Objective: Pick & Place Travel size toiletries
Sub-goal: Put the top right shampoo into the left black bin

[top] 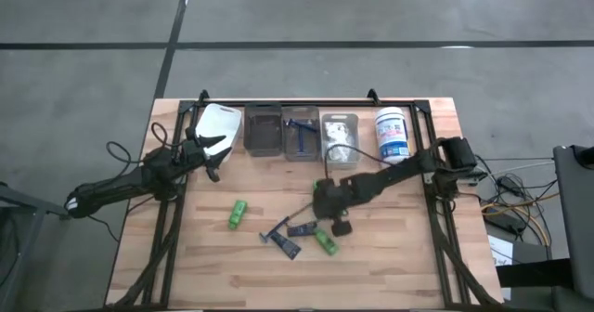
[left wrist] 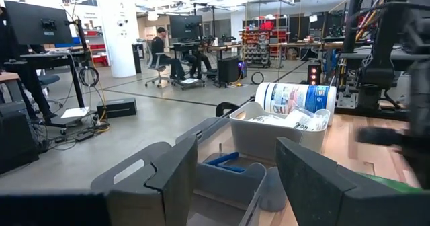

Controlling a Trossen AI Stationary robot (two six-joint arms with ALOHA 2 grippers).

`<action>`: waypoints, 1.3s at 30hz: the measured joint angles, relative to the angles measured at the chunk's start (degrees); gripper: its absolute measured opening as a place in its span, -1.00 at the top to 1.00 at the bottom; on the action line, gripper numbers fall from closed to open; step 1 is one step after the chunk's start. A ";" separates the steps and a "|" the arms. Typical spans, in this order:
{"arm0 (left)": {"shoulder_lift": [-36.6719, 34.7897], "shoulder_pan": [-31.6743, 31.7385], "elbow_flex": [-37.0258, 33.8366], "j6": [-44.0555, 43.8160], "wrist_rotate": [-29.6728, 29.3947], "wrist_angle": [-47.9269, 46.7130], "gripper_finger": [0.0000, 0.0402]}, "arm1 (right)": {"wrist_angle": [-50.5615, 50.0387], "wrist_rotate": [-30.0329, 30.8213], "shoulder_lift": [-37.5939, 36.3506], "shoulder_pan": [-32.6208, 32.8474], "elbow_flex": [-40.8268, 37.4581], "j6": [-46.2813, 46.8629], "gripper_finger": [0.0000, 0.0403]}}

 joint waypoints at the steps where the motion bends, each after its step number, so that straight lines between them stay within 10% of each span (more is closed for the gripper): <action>1: 0.00 0.00 0.00 0.00 0.00 -0.02 -0.03 | -0.12 1.18 0.02 -1.04 0.10 -0.61 0.96; 15: 0.00 0.05 -0.01 0.00 0.00 0.01 -0.03 | -6.79 -4.34 -9.77 -4.40 -3.32 -0.01 0.96; 26: 0.00 0.04 -0.01 0.00 -0.01 0.00 -0.03 | 1.62 7.49 -11.32 -5.63 -3.37 3.38 0.95; 39: 0.00 0.04 -0.01 0.00 0.00 0.01 -0.03 | 1.75 7.61 -11.35 -5.75 -0.67 -40.00 0.29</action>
